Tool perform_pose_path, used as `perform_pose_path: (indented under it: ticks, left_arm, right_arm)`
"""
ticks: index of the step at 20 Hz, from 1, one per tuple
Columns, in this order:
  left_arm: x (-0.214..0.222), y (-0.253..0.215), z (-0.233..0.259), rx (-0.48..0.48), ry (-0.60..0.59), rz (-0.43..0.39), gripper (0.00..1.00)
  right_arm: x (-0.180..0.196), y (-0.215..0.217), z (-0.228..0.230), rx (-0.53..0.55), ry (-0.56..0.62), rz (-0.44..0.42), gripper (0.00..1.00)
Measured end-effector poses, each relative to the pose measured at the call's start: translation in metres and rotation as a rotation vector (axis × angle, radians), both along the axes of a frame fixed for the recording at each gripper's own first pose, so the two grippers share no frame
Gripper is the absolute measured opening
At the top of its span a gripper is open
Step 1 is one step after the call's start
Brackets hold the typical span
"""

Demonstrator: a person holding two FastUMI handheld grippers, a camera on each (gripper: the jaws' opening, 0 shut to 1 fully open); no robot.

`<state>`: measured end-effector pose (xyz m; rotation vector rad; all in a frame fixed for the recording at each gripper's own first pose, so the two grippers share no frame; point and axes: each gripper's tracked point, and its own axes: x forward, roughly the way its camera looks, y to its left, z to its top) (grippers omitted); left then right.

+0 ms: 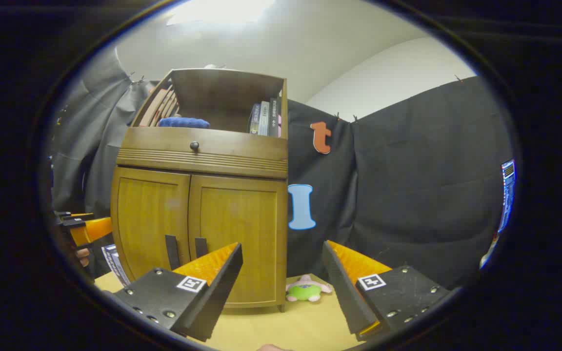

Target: Open the right door of the double-door shoe cabinet with the right hand, and open the left door with the left hand.

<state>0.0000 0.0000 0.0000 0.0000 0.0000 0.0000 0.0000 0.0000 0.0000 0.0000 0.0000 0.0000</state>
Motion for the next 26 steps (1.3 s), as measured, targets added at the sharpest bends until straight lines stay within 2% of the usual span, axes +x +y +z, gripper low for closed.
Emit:
perform_pose_path:
  ticks: [8, 12, 13, 17, 20, 22, 23, 26]
  left_arm:
    - [0.003, 0.002, -0.002, 0.019, 0.008, -0.001, 0.95]
    - [0.006, 0.002, -0.007, 0.019, 0.025, -0.007, 0.92]
    - [0.007, 0.002, -0.008, 0.021, 0.03, -0.01, 0.95]
    - [0.012, 0.01, -0.012, 0.012, 0.045, 0.002, 0.95]
    - [0.015, 0.02, -0.011, 0.017, 0.049, 0.012, 0.95]
    - [0.018, 0.026, -0.012, 0.024, 0.05, 0.021, 0.92]
    - [0.019, 0.03, -0.012, 0.03, 0.051, 0.025, 0.95]
    - [0.023, 0.037, -0.013, 0.046, 0.05, 0.044, 0.95]
  right_arm:
    - [0.017, 0.005, -0.009, 0.022, 0.014, 0.013, 0.97]
    - [0.036, 0.005, -0.013, 0.022, 0.017, 0.018, 0.97]
    - [0.042, 0.006, -0.013, 0.023, 0.015, 0.022, 0.97]
    - [0.07, 0.017, -0.016, 0.035, 0.02, 0.052, 0.98]
    - [0.091, 0.048, -0.024, 0.049, 0.045, 0.136, 0.97]
    - [0.107, 0.076, -0.031, 0.047, 0.069, 0.201, 0.97]
    - [0.115, 0.088, -0.037, 0.037, 0.085, 0.221, 0.97]
    - [0.137, 0.124, -0.057, 0.026, 0.136, 0.283, 0.96]
